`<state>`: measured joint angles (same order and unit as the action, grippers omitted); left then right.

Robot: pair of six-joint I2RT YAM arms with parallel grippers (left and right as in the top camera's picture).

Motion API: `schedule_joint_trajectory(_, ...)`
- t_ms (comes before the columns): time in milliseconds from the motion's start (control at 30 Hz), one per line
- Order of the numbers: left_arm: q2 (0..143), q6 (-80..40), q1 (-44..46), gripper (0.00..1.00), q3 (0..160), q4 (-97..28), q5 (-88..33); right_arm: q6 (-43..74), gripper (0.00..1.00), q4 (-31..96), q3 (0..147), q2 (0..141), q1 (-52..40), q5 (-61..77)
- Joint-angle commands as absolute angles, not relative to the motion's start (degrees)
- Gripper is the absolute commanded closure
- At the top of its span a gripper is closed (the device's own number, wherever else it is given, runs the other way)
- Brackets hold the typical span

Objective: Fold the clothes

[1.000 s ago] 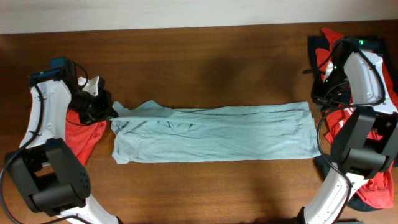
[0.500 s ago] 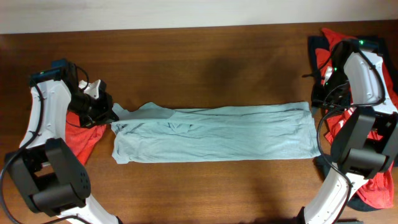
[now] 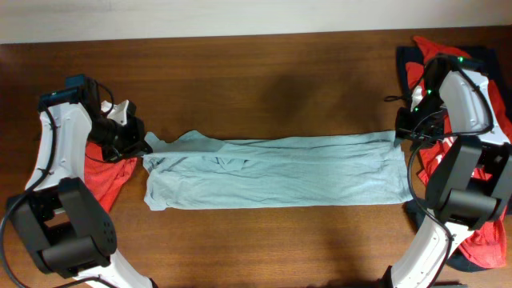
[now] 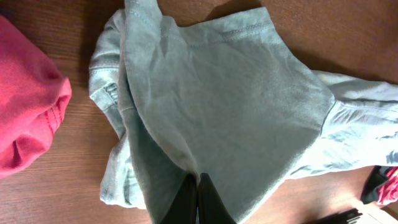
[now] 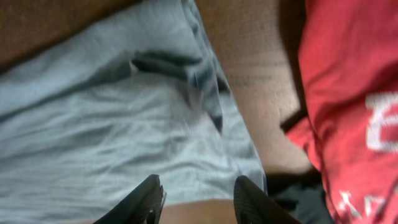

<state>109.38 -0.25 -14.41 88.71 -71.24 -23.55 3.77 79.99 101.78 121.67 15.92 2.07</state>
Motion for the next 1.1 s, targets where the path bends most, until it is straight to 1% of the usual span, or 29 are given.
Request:
schedule_joint_trajectory(0, 107.7, -0.4, -14.3, 0.99, 88.6, -71.2, -22.9, 3.2, 0.59, 78.3, 100.9, 122.0, 15.8, 2.8)
schedule_joint_trajectory(67, 107.7, -0.4, -14.2, 0.99, 88.6, -71.1, -22.9, 3.2, 0.64, 76.4, 100.7, 122.7, 15.8, 2.8)
schedule_joint_trajectory(100, 107.7, -0.4, -14.3, 0.99, 88.6, -71.0, -22.9, 3.3, 0.64, 75.7, 100.7, 123.0, 15.8, 2.8)
schedule_joint_trajectory(567, 107.7, -0.4, -14.3, 0.99, 88.6, -70.7, -22.9, 3.4, 0.64, 73.4, 100.5, 125.5, 15.8, 3.2)
schedule_joint_trajectory(733, 107.7, -0.4, -14.3, 0.99, 88.6, -70.7, -22.9, 3.4, 0.65, 72.7, 100.5, 127.2, 15.8, 3.3)
schedule_joint_trajectory(800, 107.7, -0.4, -14.3, 0.99, 88.6, -70.7, -22.9, 3.4, 0.70, 72.2, 100.5, 127.2, 15.8, 3.3)
schedule_joint_trajectory(833, 107.7, -0.4, -14.3, 0.99, 88.6, -70.7, -22.9, 3.4, 0.75, 71.9, 100.5, 127.2, 15.8, 3.3)
schedule_joint_trajectory(900, 107.7, -0.4, -14.3, 0.99, 88.6, -70.5, -22.9, 3.4, 0.81, 71.5, 100.5, 127.2, 15.8, 3.3)
schedule_joint_trajectory(1000, 107.7, -0.4, -14.3, 0.99, 88.6, -70.5, -22.9, 3.4, 0.96, 71.5, 100.5, 127.2, 15.8, 3.5)
schedule_joint_trajectory(1067, 107.7, -0.4, -14.3, 0.99, 88.6, -70.5, -22.9, 3.4, 0.96, 71.5, 100.5, 127.2, 15.8, 3.5)
